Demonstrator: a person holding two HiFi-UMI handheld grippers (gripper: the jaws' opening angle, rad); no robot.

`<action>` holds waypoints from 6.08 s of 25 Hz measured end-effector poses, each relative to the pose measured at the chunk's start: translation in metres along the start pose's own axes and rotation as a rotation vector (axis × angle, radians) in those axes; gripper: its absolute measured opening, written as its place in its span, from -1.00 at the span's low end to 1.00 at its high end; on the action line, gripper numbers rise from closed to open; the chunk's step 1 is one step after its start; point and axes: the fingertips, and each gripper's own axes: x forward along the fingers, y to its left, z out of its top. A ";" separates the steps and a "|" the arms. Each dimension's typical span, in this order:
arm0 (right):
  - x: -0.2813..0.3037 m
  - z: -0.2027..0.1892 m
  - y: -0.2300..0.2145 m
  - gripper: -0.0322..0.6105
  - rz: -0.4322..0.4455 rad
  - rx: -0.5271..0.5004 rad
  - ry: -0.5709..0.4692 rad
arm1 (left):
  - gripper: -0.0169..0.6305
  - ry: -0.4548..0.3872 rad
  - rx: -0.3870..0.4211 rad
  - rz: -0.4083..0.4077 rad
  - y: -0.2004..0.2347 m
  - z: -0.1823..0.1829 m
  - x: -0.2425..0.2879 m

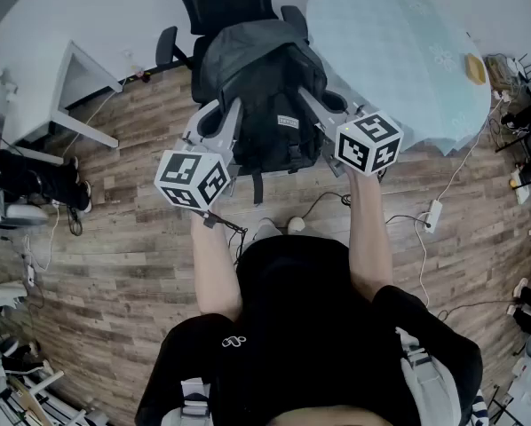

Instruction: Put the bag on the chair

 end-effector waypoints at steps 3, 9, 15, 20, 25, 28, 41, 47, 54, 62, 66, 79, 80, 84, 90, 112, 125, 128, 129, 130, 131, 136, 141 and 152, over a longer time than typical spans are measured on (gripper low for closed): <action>0.001 0.000 -0.003 -0.83 0.003 0.023 -0.007 | -0.91 0.006 0.005 -0.008 -0.001 0.001 0.002; 0.002 -0.001 -0.011 -0.83 0.008 0.033 -0.015 | -0.91 0.005 0.015 -0.006 0.001 0.000 0.010; 0.004 0.000 -0.019 -0.83 0.018 0.022 -0.006 | -0.91 -0.011 -0.015 0.006 0.005 -0.003 0.017; 0.007 0.007 -0.032 -0.83 0.040 0.006 -0.010 | -0.91 -0.027 -0.007 0.030 0.006 0.001 0.030; 0.012 0.007 -0.037 -0.84 0.053 0.001 -0.006 | -0.91 -0.026 0.000 0.047 0.010 0.001 0.034; 0.019 0.012 -0.039 -0.84 0.062 -0.009 -0.005 | -0.91 -0.035 0.005 0.057 0.017 0.005 0.037; 0.121 0.013 -0.088 -0.84 0.087 -0.032 0.007 | -0.91 -0.050 0.017 0.076 0.114 0.005 0.093; 0.228 0.028 -0.141 -0.84 0.067 0.008 0.036 | -0.91 -0.011 -0.039 0.053 0.216 0.017 0.160; 0.336 0.020 -0.215 -0.84 0.043 0.046 0.040 | -0.91 0.042 -0.068 0.027 0.318 0.004 0.246; 0.413 0.030 -0.263 -0.84 -0.012 0.131 0.001 | -0.91 0.081 -0.062 -0.056 0.397 0.018 0.310; 0.430 0.044 -0.285 -0.84 -0.031 0.117 0.010 | -0.91 0.079 -0.059 -0.081 0.413 0.027 0.335; 0.453 0.008 -0.350 -0.84 -0.055 0.142 0.127 | -0.91 0.179 -0.118 -0.075 0.440 -0.024 0.396; 0.455 0.002 -0.355 -0.84 -0.056 0.147 0.136 | -0.91 0.188 -0.125 -0.072 0.442 -0.030 0.400; 0.469 -0.014 -0.375 -0.84 -0.059 0.158 0.156 | -0.91 0.203 -0.133 -0.061 0.457 -0.049 0.418; 0.497 -0.032 -0.402 -0.84 -0.069 0.161 0.164 | -0.91 0.199 -0.154 -0.062 0.486 -0.071 0.445; 0.573 -0.147 -0.499 -0.81 -0.240 0.166 0.331 | -0.86 0.389 -0.259 0.023 0.567 -0.205 0.524; 0.574 -0.162 -0.516 -0.47 -0.323 0.218 0.345 | -0.30 0.493 -0.279 0.165 0.590 -0.236 0.526; 0.557 -0.150 -0.511 -0.47 -0.302 0.218 0.320 | -0.24 0.510 -0.263 0.187 0.584 -0.233 0.508; 0.550 -0.145 -0.508 -0.47 -0.296 0.214 0.311 | -0.24 0.509 -0.251 0.197 0.581 -0.229 0.502; 0.544 -0.140 -0.506 -0.47 -0.292 0.208 0.302 | -0.24 0.503 -0.241 0.209 0.579 -0.225 0.497; 0.538 -0.135 -0.502 -0.47 -0.288 0.200 0.293 | -0.24 0.495 -0.237 0.222 0.577 -0.220 0.492; 0.511 -0.103 -0.476 -0.56 -0.290 0.191 0.216 | -0.60 0.417 -0.272 0.212 0.548 -0.187 0.477; 0.492 -0.057 -0.450 -0.86 -0.296 0.197 0.093 | -0.95 0.291 -0.260 0.167 0.511 -0.130 0.473; 0.451 0.025 -0.393 -0.87 -0.297 0.158 -0.031 | -0.94 0.161 -0.121 0.183 0.433 -0.024 0.454</action>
